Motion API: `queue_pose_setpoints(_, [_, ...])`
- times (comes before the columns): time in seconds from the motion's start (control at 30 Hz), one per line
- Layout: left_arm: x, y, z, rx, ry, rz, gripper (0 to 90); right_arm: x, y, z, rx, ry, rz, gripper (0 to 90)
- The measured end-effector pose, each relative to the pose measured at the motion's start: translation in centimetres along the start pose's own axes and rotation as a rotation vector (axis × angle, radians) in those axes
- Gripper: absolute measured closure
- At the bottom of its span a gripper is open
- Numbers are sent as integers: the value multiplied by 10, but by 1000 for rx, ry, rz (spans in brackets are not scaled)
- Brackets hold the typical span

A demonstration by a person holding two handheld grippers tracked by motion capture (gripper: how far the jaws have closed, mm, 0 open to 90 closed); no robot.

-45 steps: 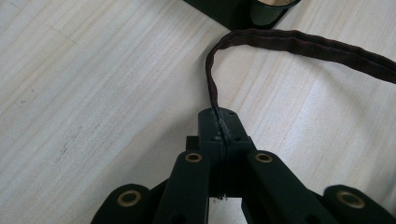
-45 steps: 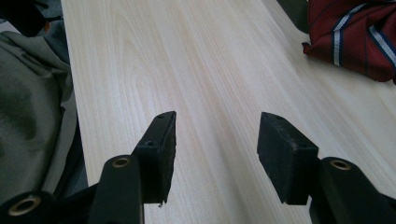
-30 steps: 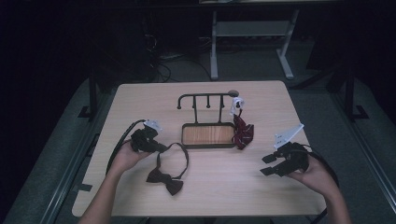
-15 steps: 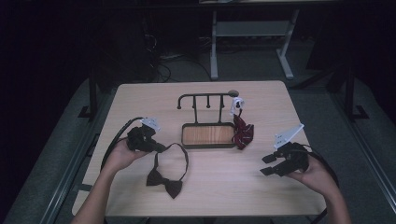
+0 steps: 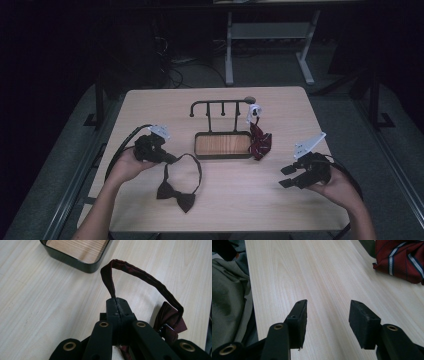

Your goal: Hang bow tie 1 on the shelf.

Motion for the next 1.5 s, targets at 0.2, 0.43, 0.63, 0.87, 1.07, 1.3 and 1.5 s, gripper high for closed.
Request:
queue_pose_setpoints(0.2, [-2,-4,7,-2,-5,-7,893,0,0,0,5,1,4,483])
queue_pose_setpoints(0.43, [-4,-8,13,-10,-11,-15,893,0,0,-1,4,0,2,482])
queue_pose_setpoints(0.63, [-8,-13,17,-18,-9,-23,894,0,0,0,1,1,4,482])
queue_pose_setpoints(0.87, [-12,-24,26,-32,-14,-45,894,0,0,0,-1,0,1,482])
queue_pose_setpoints(1.07, [-13,-31,33,-25,-26,-58,893,0,0,1,-2,0,7,481])
queue_pose_setpoints(1.3, [-15,-37,40,-28,-35,-65,894,0,0,1,-3,-2,3,481])
queue_pose_setpoints(1.5, [-17,-43,48,-28,-46,-80,894,-1,1,2,-9,-2,3,479])
Point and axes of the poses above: each handheld gripper's, and its own axes: z roughly backward along the jaws, y roughly out of its underside, x roughly to its left, the point moved 1 cm from there along -z, roughly forward along the jaws, and after that the axes turned 2 degrees about -x, right-handed, at the moved point
